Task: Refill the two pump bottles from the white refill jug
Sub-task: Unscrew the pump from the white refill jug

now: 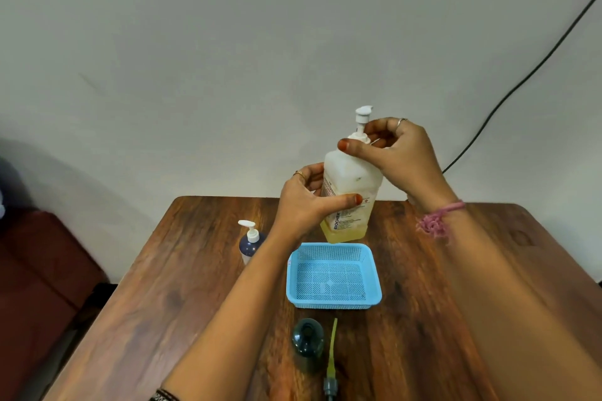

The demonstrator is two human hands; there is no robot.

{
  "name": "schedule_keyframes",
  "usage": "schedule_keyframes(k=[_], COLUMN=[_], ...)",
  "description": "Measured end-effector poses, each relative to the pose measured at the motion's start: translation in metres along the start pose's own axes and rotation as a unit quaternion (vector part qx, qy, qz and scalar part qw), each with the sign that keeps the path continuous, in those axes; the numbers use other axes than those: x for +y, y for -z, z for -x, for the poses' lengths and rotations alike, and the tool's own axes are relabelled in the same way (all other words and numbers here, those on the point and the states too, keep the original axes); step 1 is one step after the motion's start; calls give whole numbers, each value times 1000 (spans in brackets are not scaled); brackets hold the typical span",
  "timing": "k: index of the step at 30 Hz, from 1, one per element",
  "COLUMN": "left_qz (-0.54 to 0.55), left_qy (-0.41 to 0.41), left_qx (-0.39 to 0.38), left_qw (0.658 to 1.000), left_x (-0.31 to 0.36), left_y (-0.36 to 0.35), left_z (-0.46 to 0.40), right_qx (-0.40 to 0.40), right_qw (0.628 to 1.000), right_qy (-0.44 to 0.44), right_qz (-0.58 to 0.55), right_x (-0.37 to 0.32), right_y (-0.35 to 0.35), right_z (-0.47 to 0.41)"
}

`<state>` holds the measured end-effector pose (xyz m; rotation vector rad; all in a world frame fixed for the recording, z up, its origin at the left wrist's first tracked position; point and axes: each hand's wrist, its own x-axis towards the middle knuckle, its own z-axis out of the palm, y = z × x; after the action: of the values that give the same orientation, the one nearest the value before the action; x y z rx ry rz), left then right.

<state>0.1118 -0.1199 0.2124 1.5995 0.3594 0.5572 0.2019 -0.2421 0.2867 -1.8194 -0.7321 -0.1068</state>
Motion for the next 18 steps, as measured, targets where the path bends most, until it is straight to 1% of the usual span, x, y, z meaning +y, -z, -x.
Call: schedule_keyframes(k=[1, 4, 6, 8, 10, 11, 12, 13, 16, 17, 18], left_qz=[-1, -2, -1, -6, -19, -24, -26, -24, -12, -10, -10], left_qy=[2, 7, 7, 5, -2, -3, -3, -1, 4, 4, 3], left_qx=[-2, 0, 2, 0, -5, -7, -8, -8, -1, 1, 2], left_qw=[1000, 1000, 1000, 1000, 1000, 1000, 1000, 1000, 1000, 1000, 1000], left_x=[-1, -4, -5, -4, -3, -2, -1, -1, 0, 0, 1], left_y=[-1, -2, -2, -4, -5, -5, -5, -5, -3, -3, -3], left_z=[0, 1, 2, 3, 6, 7, 8, 8, 10, 11, 12], right_qx=[-13, -90, -115, -97, -51, -36, -35, -51, -136, -153, -156], right_qw=[1000, 995, 992, 995, 997, 996, 997, 997, 989, 986, 986], right_qy=[-6, -14, -13, -8, 11, 18, 18, 12, -20, -23, -22], right_qz=[-11, -51, -52, 0, 64, 78, 74, 48, -52, -65, -53], right_x=[1, 5, 3, 1, -2, -4, -5, -6, -7, -8, -8], right_y=[3, 15, 20, 18, 12, 10, 10, 11, 20, 22, 23], right_z=[1, 2, 3, 4, 6, 7, 8, 8, 7, 7, 6])
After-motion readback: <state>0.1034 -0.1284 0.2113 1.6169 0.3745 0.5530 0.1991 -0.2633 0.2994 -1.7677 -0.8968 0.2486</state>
